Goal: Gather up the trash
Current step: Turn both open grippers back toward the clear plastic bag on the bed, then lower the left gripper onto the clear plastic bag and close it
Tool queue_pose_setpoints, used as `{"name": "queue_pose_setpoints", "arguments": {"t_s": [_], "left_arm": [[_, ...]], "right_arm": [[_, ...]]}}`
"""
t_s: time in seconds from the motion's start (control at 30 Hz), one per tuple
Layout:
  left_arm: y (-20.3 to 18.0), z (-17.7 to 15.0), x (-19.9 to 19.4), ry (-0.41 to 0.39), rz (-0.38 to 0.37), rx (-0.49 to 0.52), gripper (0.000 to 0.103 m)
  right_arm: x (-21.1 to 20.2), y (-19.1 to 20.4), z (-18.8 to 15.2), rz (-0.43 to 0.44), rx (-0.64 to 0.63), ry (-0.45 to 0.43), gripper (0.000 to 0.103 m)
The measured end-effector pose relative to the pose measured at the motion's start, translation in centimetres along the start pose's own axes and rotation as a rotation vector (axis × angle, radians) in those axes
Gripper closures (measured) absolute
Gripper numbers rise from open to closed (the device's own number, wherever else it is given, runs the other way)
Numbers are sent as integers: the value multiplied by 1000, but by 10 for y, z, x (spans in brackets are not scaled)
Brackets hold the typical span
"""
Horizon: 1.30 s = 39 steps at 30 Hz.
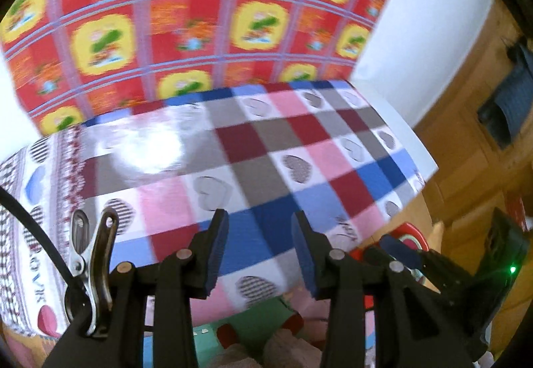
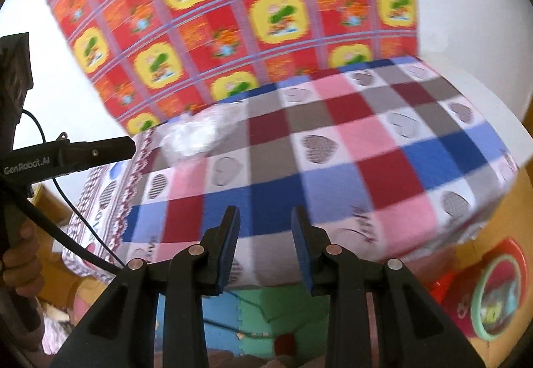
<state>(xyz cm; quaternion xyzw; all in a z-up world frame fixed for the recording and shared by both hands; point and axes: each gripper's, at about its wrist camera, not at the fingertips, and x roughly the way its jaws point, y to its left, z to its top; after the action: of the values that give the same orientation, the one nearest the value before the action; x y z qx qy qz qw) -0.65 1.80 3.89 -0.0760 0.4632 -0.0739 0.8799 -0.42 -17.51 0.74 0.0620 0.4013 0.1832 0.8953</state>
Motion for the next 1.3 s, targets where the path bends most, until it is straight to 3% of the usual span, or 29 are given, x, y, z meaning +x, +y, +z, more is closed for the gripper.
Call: {"name": "queue_pose_setpoints", "arguments": {"t_s": [0.4, 0.7, 0.83, 1.1, 1.3], "left_arm": [[104, -7, -15, -23, 146, -201, 62], [142, 7, 6, -26, 206, -299, 62], [150, 21, 27, -18, 235, -328, 55], [171, 46, 87, 41, 277, -380, 54], [188, 55, 120, 70, 250, -442, 54]], "right_arm": [[49, 41, 44, 125, -109, 67, 70], [107, 42, 90, 207, -168, 122, 70], [136, 38, 110, 242, -178, 156, 70], [194, 26, 143, 198, -224, 206, 70], [235, 17, 159, 151, -240, 229, 70]]}}
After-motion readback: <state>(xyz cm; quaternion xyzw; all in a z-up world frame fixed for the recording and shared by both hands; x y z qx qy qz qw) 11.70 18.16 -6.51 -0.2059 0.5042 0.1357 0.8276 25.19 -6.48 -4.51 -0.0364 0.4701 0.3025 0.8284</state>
